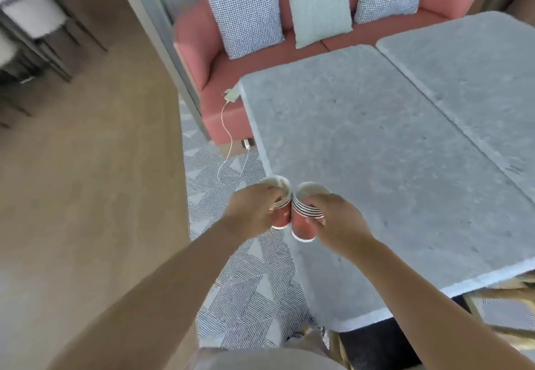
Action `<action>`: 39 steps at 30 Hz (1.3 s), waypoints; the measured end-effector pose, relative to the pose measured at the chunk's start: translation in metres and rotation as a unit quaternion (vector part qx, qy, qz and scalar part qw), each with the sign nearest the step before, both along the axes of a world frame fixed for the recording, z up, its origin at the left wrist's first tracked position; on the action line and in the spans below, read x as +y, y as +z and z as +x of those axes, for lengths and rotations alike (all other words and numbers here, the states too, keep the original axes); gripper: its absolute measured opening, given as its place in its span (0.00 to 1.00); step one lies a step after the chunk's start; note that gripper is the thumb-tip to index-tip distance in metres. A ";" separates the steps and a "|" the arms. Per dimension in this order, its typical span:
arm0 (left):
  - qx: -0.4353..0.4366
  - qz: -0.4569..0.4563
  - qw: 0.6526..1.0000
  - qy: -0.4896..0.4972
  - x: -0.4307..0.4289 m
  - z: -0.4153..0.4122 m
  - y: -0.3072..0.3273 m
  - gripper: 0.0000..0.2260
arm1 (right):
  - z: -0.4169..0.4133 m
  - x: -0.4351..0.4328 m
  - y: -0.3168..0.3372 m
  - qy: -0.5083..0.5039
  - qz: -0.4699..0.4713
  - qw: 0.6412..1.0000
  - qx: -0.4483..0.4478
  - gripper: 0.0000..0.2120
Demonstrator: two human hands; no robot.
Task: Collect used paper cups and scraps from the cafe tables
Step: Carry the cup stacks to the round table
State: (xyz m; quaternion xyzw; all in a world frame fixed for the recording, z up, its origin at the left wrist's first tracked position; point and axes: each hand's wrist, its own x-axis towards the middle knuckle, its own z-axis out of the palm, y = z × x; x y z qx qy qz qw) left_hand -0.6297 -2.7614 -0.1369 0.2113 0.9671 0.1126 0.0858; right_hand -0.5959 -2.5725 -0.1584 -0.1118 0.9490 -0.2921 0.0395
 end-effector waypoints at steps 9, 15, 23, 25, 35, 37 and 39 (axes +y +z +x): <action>0.052 0.028 0.979 0.195 -0.157 0.141 0.018 0.15 | 0.063 -0.160 0.021 0.202 -0.011 0.976 0.081 0.22; 0.064 0.006 0.954 0.294 -0.243 0.273 0.023 0.15 | 0.160 -0.262 0.026 0.299 -0.044 0.949 0.094 0.21; 0.082 -0.022 0.896 0.436 -0.311 0.434 0.030 0.17 | 0.282 -0.370 0.027 0.414 -0.076 0.905 0.059 0.17; 0.081 -0.020 0.875 0.477 -0.325 0.468 0.032 0.17 | 0.308 -0.396 0.029 0.445 -0.080 0.890 0.054 0.17; 0.091 -0.021 0.756 0.648 -0.376 0.613 0.056 0.17 | 0.412 -0.511 0.044 0.605 -0.105 0.787 0.061 0.16; 0.086 -0.016 0.724 0.684 -0.387 0.633 0.059 0.18 | 0.430 -0.535 0.044 0.633 -0.108 0.765 0.051 0.16; 0.084 -0.012 0.694 0.715 -0.399 0.651 0.060 0.18 | 0.447 -0.560 0.044 0.661 -0.112 0.741 0.039 0.16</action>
